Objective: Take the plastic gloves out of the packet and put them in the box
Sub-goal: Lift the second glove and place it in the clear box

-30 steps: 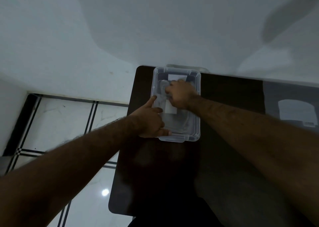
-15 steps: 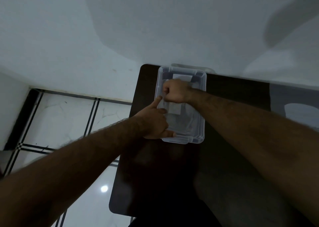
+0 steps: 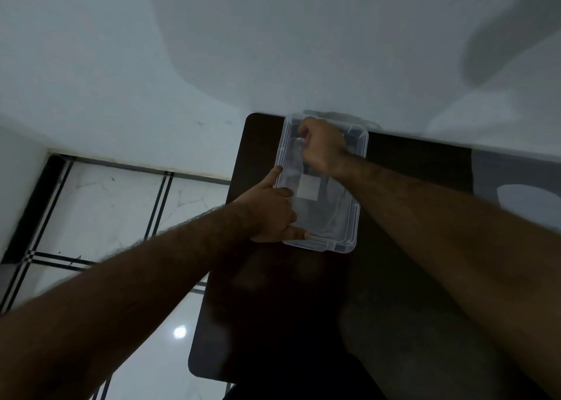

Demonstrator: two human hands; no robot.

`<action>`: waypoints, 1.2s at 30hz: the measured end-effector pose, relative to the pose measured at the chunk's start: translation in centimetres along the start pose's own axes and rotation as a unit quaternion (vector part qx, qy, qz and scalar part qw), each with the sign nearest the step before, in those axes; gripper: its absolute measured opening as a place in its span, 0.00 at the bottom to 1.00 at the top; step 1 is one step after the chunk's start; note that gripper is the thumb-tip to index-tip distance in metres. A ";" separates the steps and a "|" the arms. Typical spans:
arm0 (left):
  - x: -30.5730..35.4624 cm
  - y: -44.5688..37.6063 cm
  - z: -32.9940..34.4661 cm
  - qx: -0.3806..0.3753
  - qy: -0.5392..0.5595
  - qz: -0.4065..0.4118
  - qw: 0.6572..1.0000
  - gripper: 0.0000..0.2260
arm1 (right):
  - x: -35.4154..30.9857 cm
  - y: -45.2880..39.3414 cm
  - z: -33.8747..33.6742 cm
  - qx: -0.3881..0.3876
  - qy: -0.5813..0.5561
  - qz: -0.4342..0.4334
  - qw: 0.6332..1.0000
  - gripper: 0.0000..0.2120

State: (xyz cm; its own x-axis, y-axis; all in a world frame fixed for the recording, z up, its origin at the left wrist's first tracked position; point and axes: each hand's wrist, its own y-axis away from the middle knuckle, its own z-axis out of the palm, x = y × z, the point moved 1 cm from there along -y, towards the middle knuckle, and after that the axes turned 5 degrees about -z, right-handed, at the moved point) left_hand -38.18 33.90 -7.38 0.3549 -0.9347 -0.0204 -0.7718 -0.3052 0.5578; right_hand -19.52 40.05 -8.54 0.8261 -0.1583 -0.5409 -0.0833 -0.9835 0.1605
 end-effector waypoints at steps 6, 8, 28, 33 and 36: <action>-0.4 -0.1 -1.8 0.010 -0.017 -0.022 1.000 0.38 | -1.1 2.3 -0.5 -0.084 0.185 -0.065 0.977 0.08; -0.4 -0.2 -2.4 0.004 -0.025 -0.040 0.999 0.39 | -1.1 2.8 -0.4 -0.130 0.244 -0.095 0.956 0.12; 0.2 -1.0 -3.6 0.011 -0.014 -0.082 0.996 0.36 | -0.9 5.9 -1.5 -0.140 0.419 -0.114 0.890 0.23; -1.0 -2.3 -2.5 0.036 -0.037 -0.098 0.994 0.33 | 0.4 9.0 -1.1 -0.217 0.412 -0.112 0.878 0.17; -1.6 -2.5 -3.6 0.046 -0.064 -0.122 0.989 0.33 | 1.0 9.7 -1.0 -0.239 0.419 -0.122 0.867 0.21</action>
State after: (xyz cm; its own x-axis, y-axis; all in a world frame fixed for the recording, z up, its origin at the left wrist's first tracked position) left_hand -34.93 36.85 -5.77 0.4709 -0.8453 -0.2526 -0.7187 -0.5336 0.4458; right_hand -18.91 30.46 -6.71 0.9186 0.3648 0.1517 0.2251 -0.7988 0.5578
